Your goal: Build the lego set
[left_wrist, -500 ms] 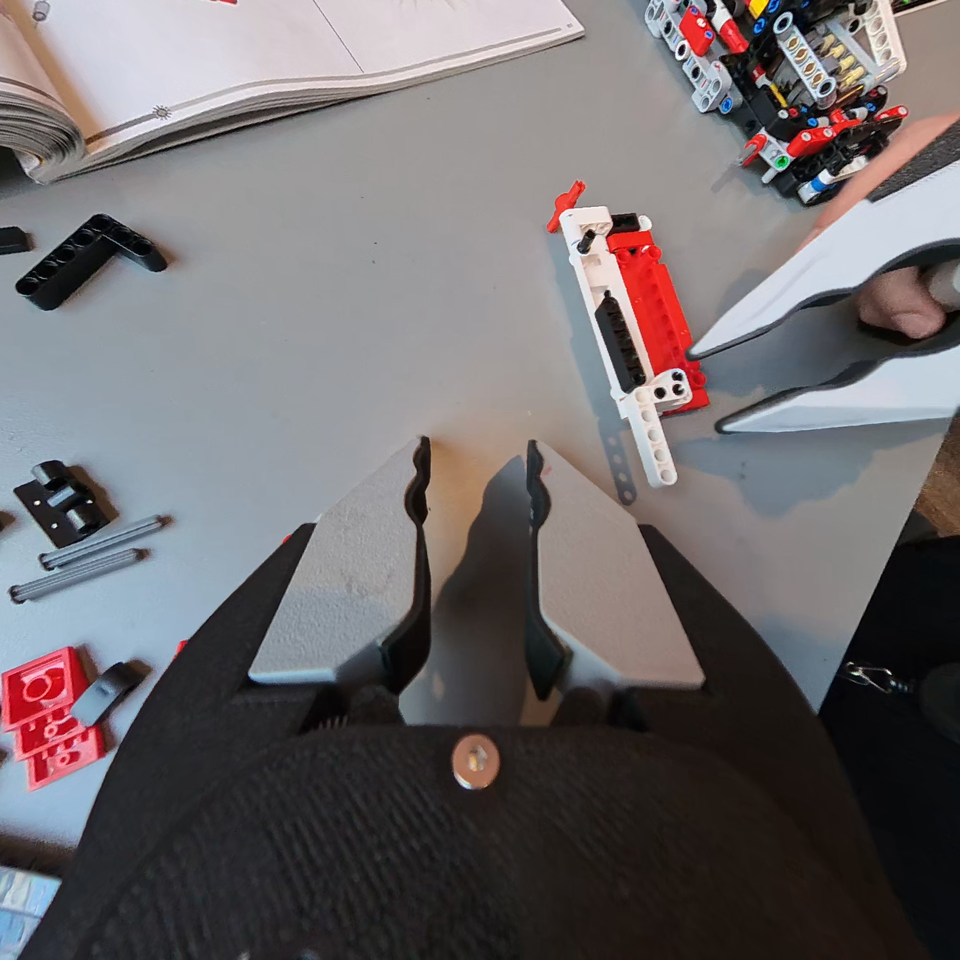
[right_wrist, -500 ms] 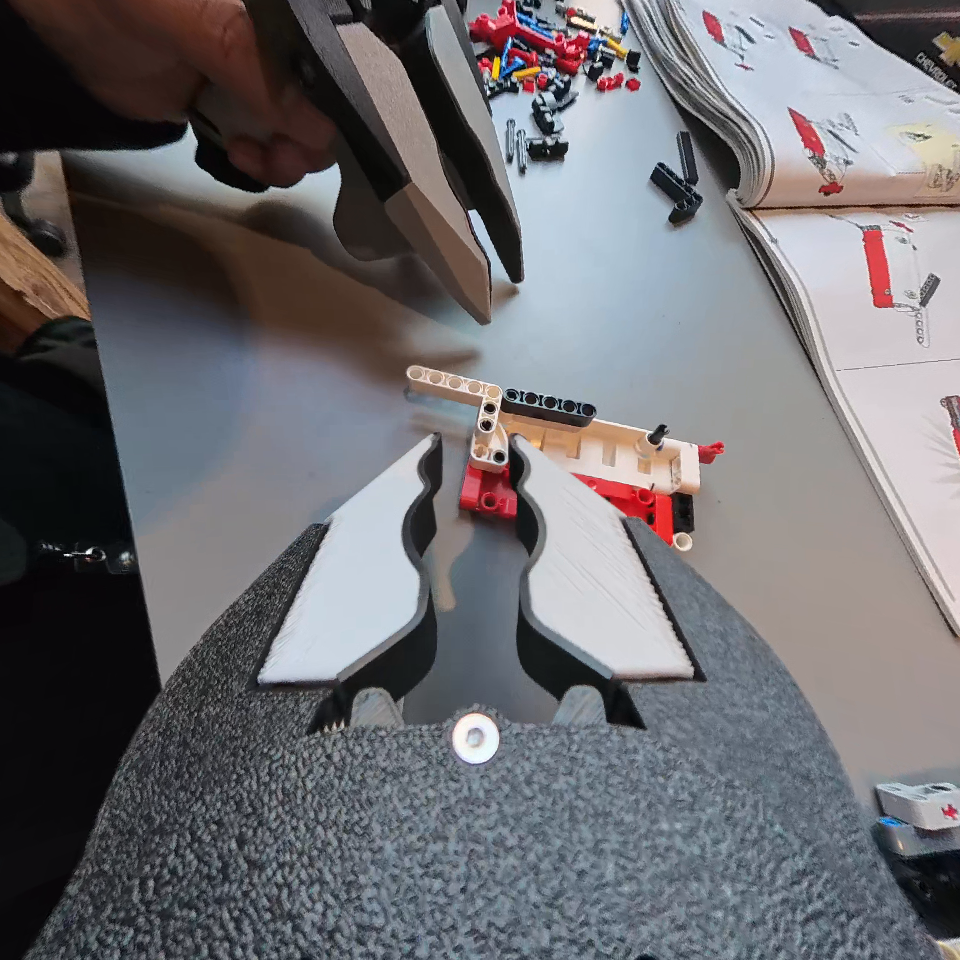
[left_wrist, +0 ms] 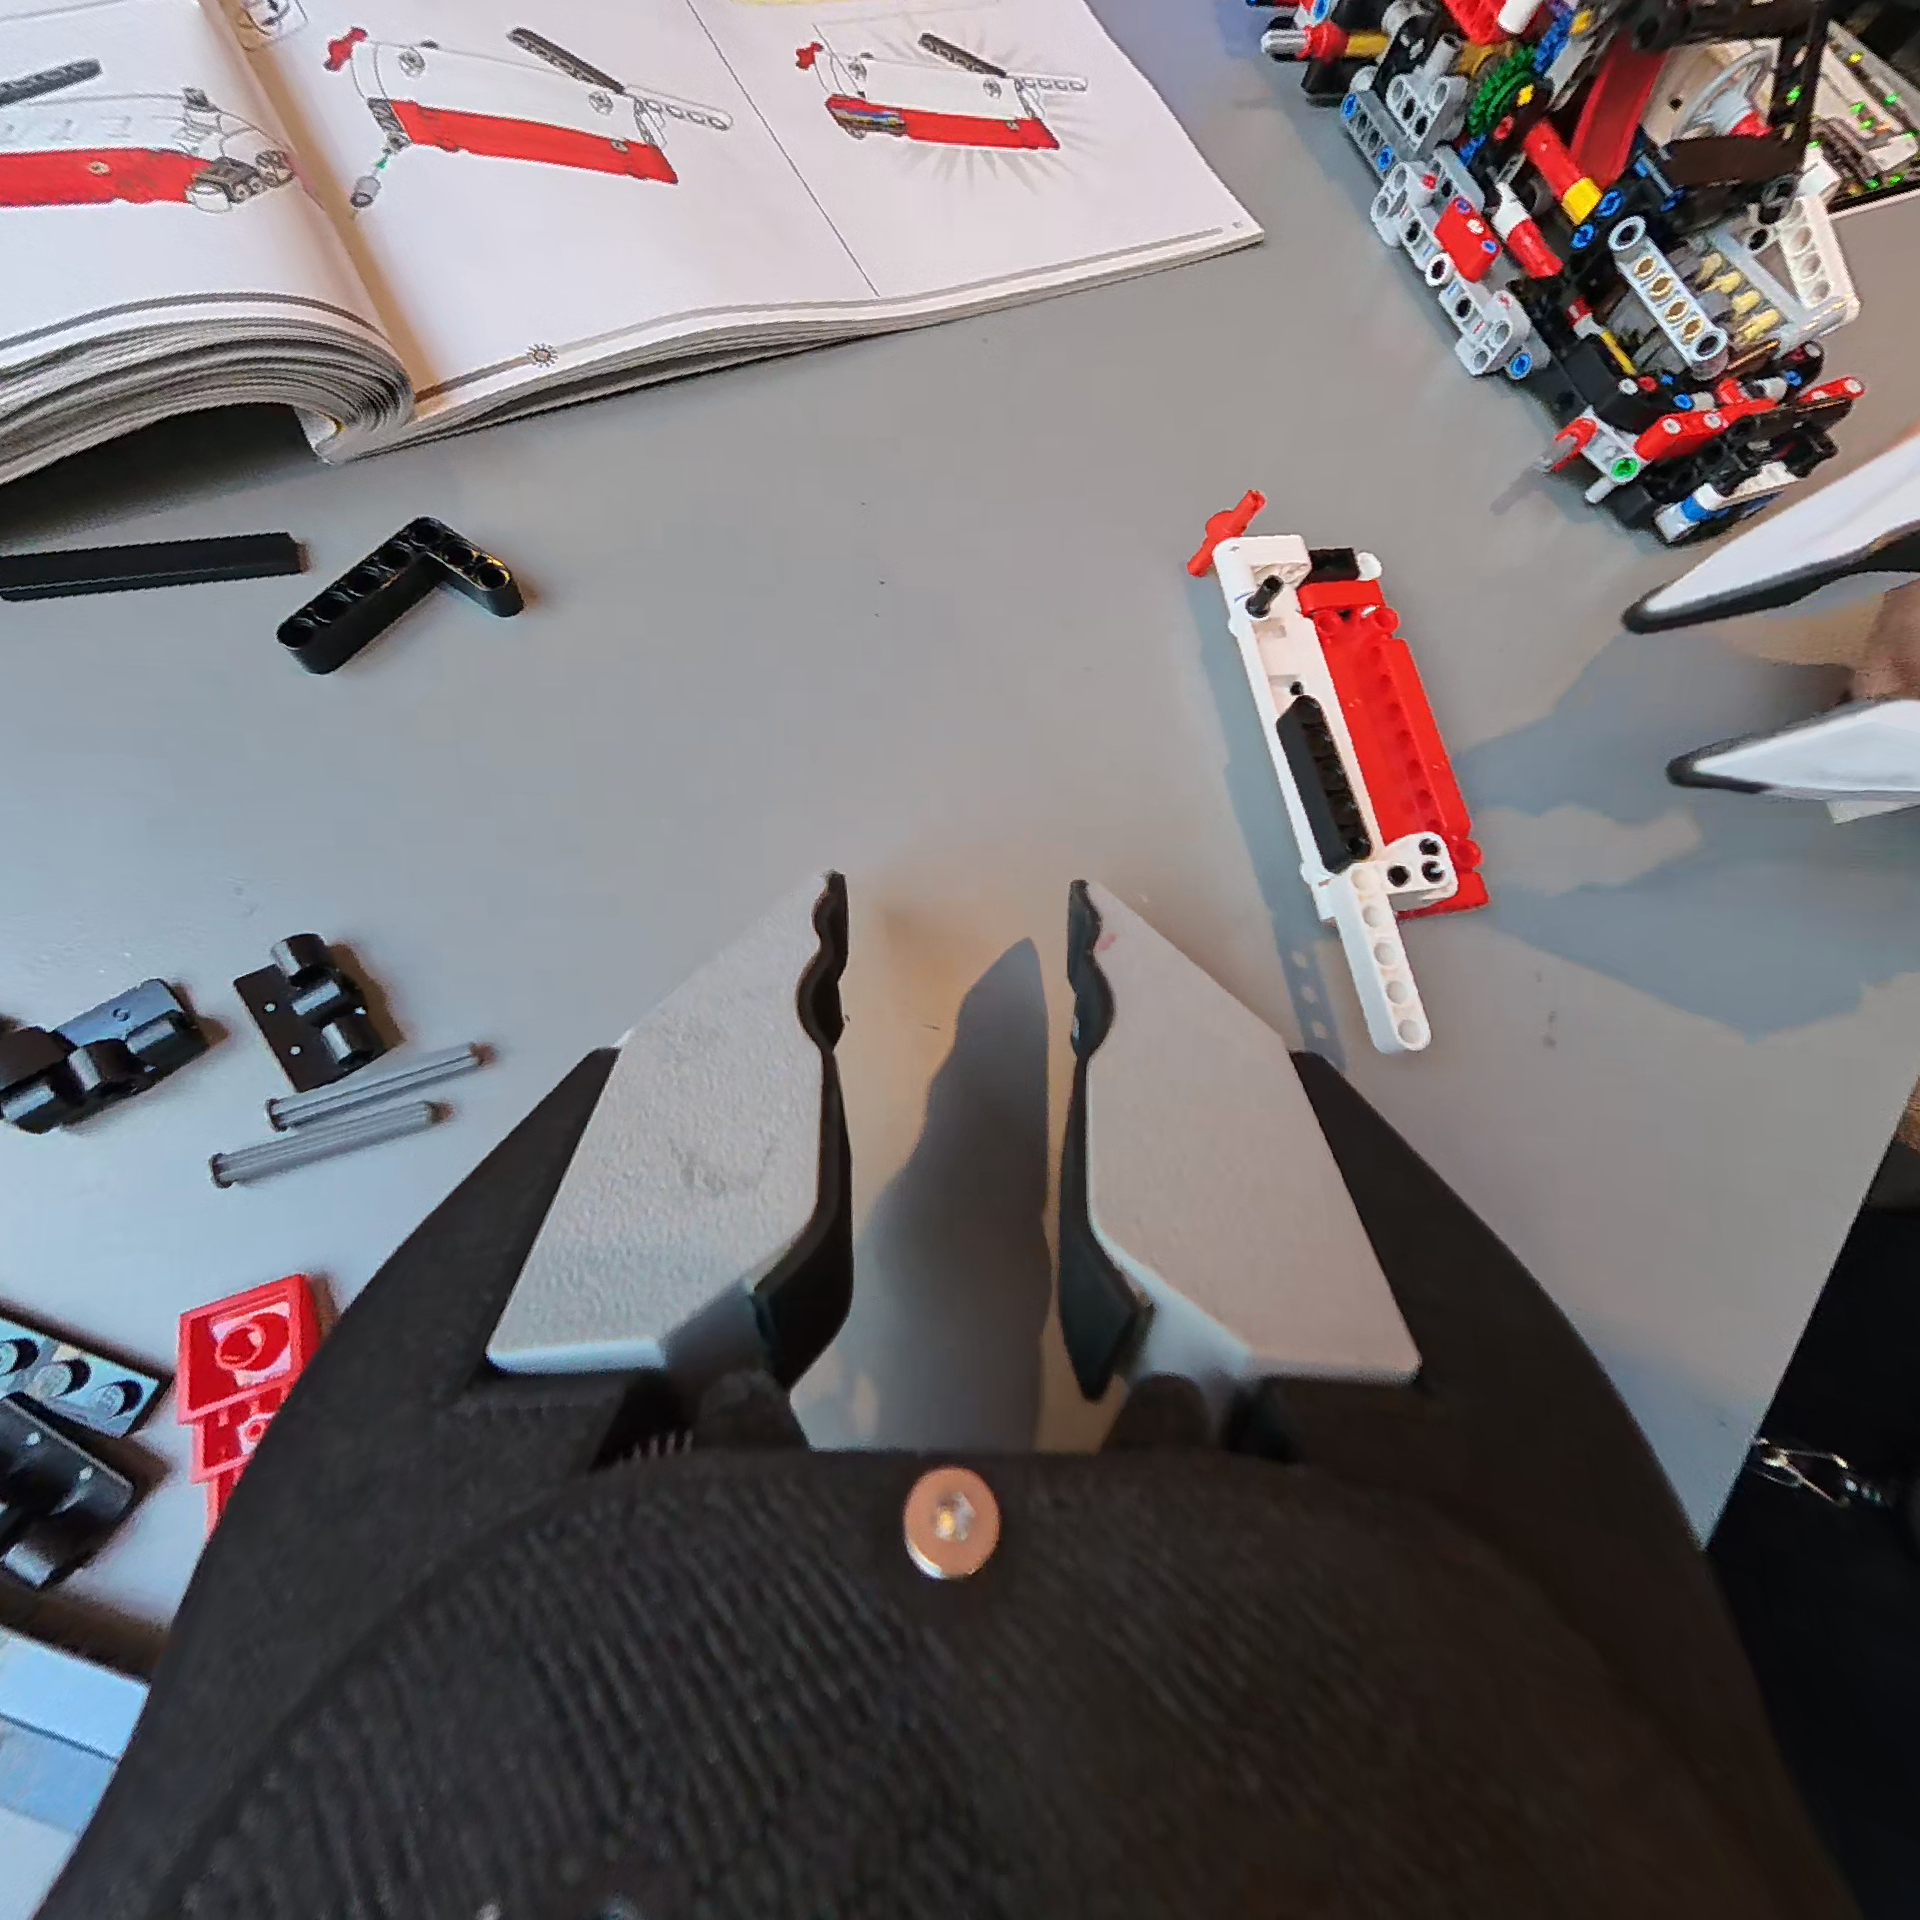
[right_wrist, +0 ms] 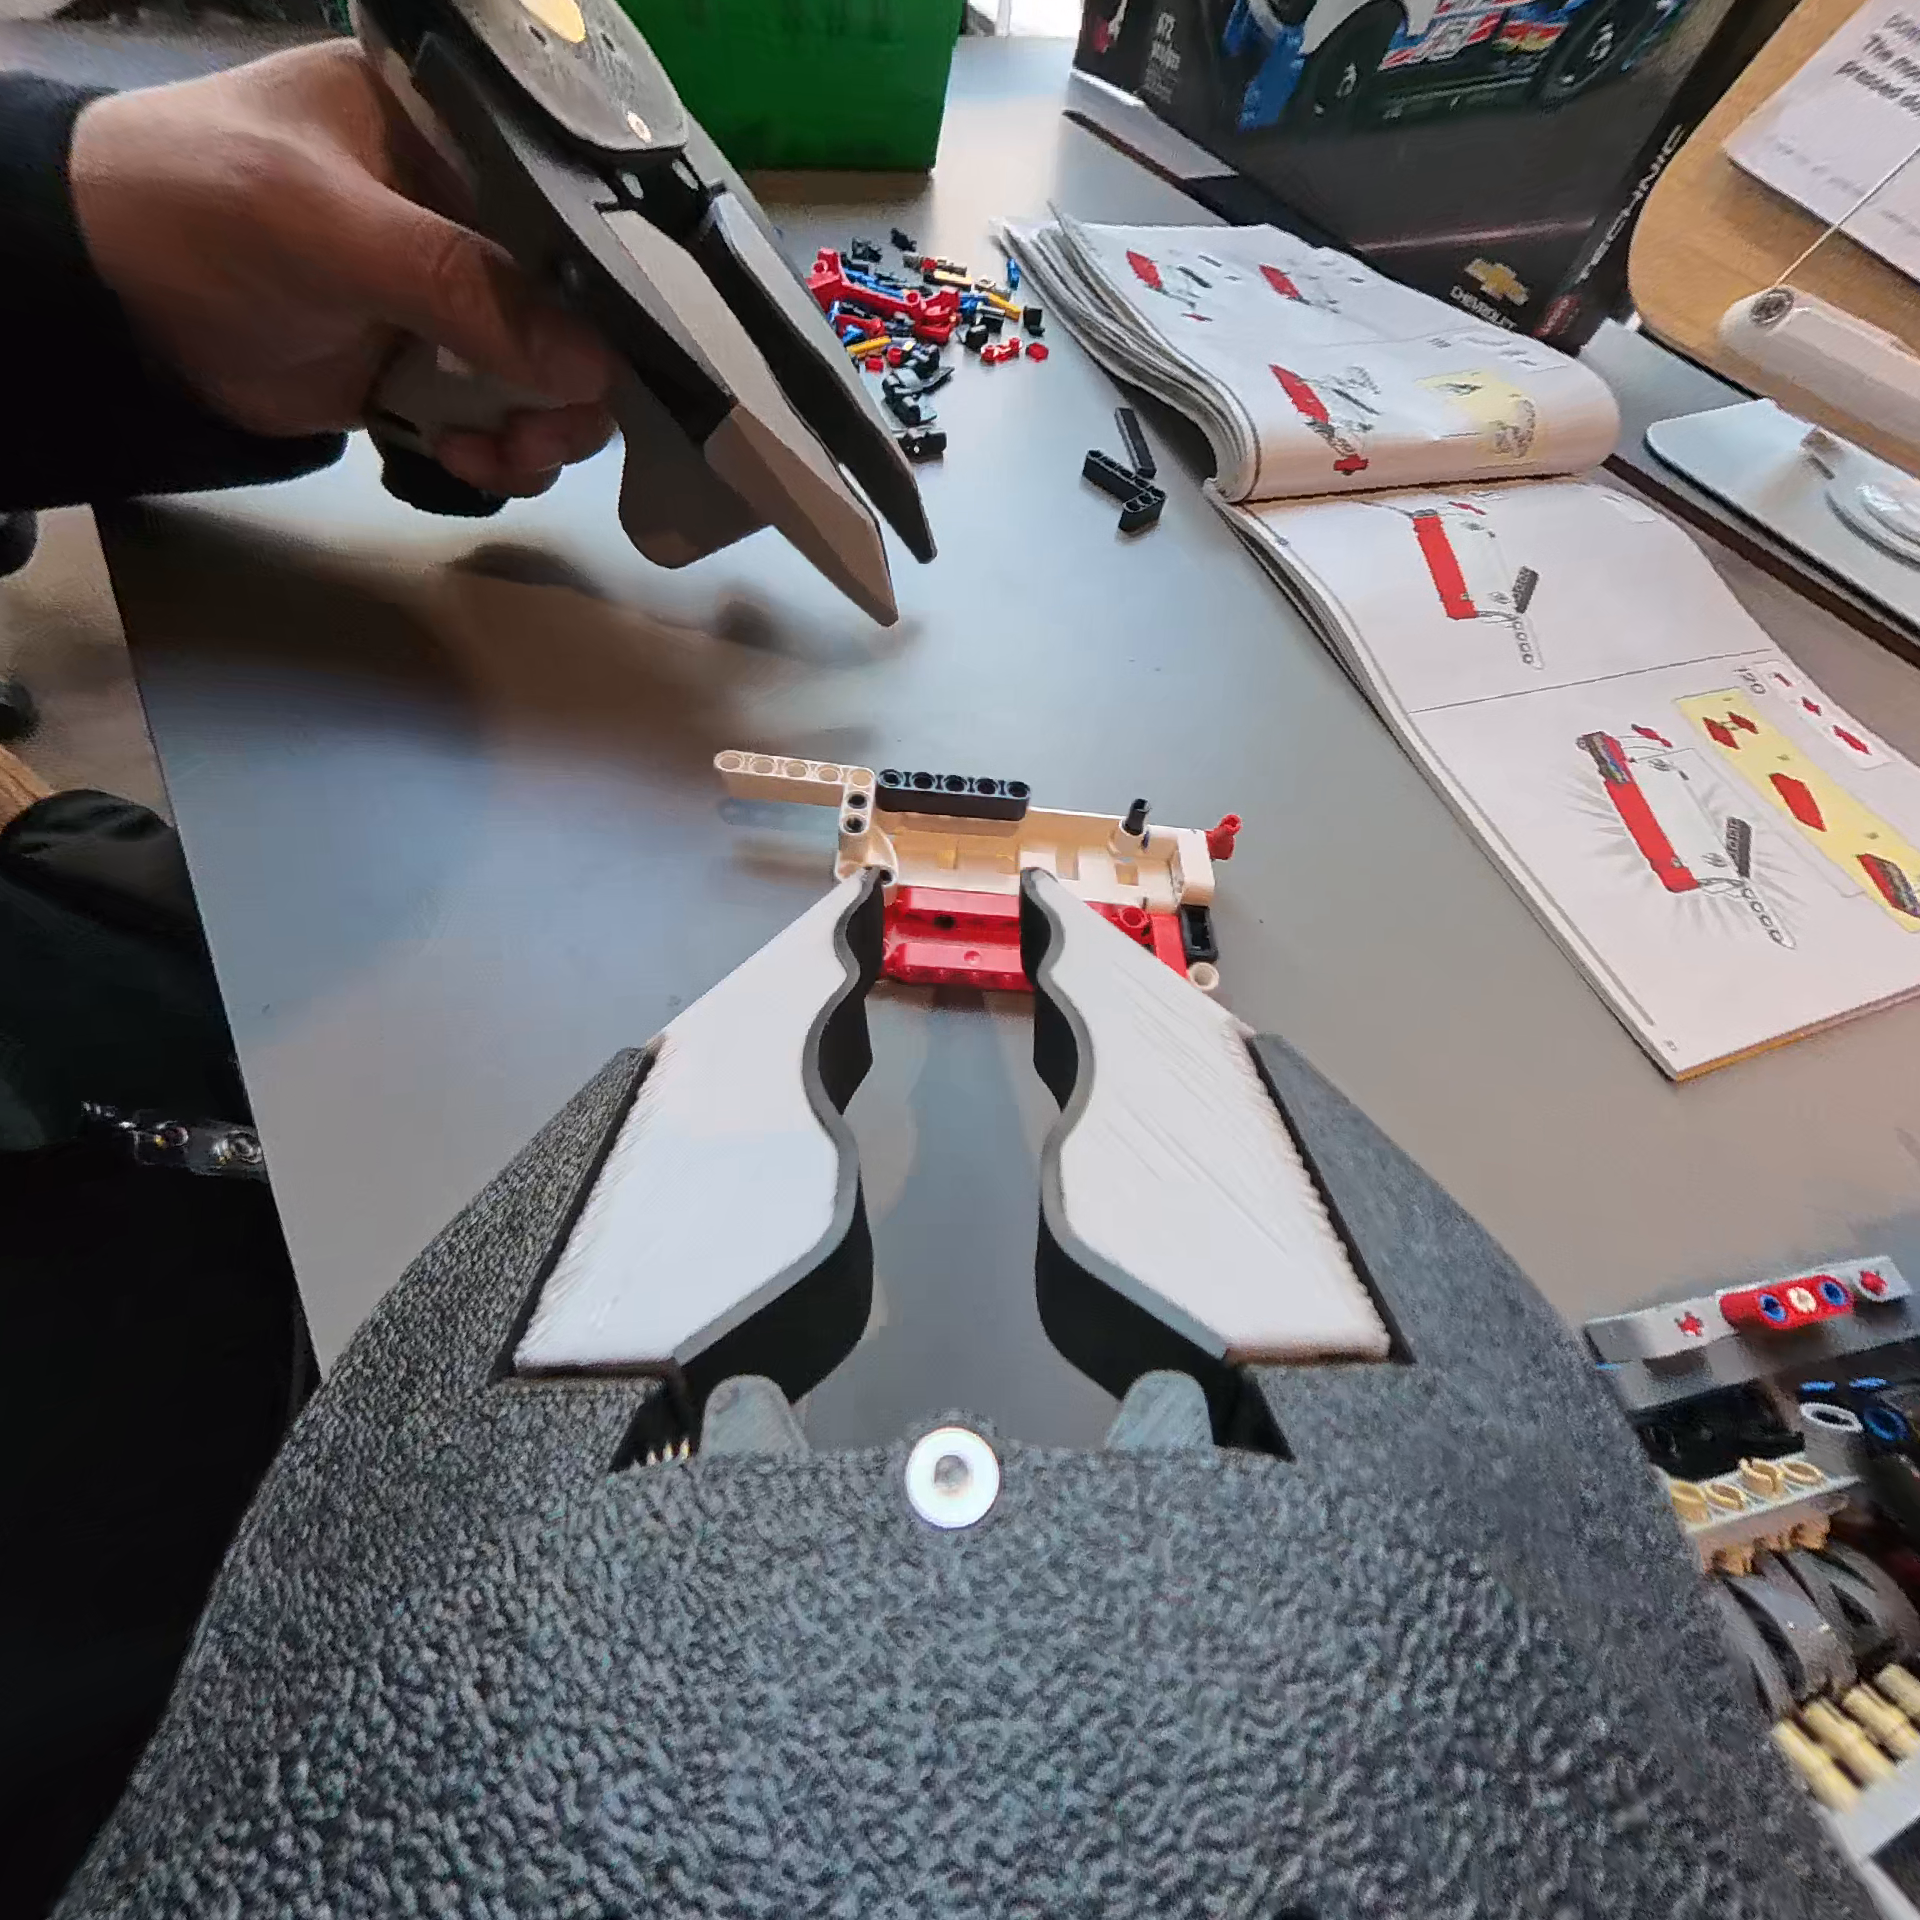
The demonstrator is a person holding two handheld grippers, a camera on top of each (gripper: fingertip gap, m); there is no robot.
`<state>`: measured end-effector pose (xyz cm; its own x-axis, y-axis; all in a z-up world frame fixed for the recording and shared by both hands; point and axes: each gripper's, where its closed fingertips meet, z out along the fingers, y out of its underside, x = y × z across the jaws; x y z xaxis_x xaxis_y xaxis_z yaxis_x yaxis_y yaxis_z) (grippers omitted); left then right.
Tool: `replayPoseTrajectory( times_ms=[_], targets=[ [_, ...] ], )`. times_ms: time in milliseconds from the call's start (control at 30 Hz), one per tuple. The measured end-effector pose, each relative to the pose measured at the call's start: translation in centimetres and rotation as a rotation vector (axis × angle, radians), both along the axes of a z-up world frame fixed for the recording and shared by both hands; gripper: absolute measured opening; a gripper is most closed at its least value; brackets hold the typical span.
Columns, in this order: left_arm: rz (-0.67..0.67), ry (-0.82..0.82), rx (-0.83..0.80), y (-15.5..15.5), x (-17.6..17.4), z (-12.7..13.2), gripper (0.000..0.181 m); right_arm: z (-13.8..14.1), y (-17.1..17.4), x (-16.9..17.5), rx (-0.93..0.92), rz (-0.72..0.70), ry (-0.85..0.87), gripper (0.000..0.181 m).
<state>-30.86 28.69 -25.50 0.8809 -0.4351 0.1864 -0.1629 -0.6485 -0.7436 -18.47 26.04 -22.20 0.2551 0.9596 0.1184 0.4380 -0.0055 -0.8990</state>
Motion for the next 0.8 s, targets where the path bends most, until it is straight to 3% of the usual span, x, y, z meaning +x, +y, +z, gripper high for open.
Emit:
replayPoseTrajectory(
  times_ms=[333, 533, 800],
  targets=[
    [0.007, 0.024, 0.035, 0.42, -0.16, 0.21, 0.045, -0.07, 0.16, 0.09, -0.043, 0.001, 0.015, 0.028],
    [0.006, 0.032, 0.033, 0.75, -0.01, 0.14, 0.045, -0.59, -0.12, -0.13, -0.053, 0.020, -0.015, 0.044],
    [0.021, 0.043, 0.030, 0.87, -0.65, 0.07, 0.045, -0.47, -0.02, -0.09, -0.072, 0.019, -0.001, 0.044]
  ],
)
